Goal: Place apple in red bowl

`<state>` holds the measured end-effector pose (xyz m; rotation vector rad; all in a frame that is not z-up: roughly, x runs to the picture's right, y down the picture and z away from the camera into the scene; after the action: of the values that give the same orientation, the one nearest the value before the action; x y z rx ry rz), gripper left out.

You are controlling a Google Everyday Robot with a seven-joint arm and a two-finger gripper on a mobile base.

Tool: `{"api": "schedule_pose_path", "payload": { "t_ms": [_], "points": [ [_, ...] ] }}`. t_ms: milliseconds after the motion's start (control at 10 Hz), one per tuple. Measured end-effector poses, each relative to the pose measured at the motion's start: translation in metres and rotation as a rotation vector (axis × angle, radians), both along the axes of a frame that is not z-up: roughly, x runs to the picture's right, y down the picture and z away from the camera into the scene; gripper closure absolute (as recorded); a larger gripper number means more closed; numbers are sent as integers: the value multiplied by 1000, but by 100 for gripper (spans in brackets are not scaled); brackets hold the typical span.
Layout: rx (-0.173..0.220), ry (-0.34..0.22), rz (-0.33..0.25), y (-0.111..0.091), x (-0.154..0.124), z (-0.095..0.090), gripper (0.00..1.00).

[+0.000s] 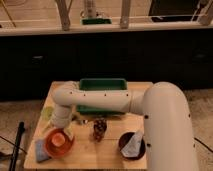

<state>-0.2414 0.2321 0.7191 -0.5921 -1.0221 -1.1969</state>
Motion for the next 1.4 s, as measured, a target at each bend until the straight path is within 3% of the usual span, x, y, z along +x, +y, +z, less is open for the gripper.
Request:
{"api": "schedule_pose_path", "payload": {
  "t_ms": [800, 1400],
  "points": [
    [-8, 4, -6, 2, -3, 0, 20],
    [14, 15, 7, 0, -3, -1, 20]
  ]
}}
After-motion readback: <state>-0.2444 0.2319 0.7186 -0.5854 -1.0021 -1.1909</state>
